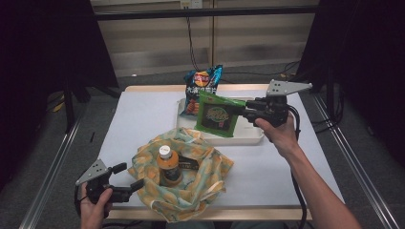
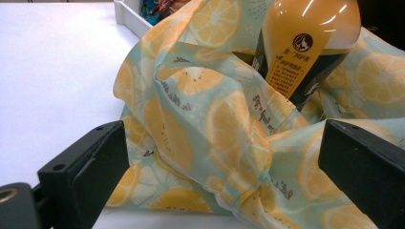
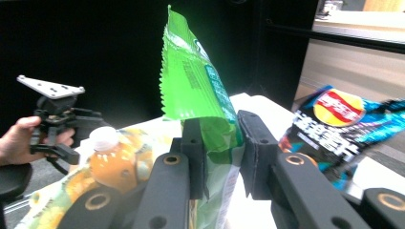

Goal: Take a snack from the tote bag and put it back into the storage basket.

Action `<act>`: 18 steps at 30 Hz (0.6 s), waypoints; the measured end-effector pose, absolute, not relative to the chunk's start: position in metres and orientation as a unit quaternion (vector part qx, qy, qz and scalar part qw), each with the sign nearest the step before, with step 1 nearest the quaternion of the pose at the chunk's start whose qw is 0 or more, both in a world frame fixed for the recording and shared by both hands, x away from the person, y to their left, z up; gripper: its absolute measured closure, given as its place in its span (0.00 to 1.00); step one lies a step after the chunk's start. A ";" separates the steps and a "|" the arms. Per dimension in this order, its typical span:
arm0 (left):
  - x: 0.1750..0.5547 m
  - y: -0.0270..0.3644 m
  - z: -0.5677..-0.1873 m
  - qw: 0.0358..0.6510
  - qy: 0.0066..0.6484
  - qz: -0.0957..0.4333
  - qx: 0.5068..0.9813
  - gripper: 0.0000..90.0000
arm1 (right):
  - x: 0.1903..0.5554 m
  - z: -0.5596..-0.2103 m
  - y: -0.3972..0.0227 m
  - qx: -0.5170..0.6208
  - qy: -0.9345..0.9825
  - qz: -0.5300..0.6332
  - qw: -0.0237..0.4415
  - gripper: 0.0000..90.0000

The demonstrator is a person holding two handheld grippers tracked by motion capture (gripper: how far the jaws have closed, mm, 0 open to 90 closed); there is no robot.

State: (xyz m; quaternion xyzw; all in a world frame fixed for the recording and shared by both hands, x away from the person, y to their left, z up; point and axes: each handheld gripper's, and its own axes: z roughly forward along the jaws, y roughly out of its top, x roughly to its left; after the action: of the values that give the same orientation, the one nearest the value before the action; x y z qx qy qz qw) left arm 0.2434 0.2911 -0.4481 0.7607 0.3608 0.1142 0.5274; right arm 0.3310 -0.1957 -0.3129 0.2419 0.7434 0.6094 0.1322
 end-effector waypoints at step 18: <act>0.242 0.293 -0.446 0.533 0.361 0.120 0.756 0.03 | 0.365 -0.330 -0.222 0.287 0.737 0.595 0.142 0.82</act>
State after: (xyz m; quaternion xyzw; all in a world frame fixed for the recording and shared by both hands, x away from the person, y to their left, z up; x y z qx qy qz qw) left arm 0.2418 0.2926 -0.4460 0.7558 0.3606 0.1200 0.5332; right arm 0.3648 -0.2224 -0.3305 0.2869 0.7374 0.5947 0.1423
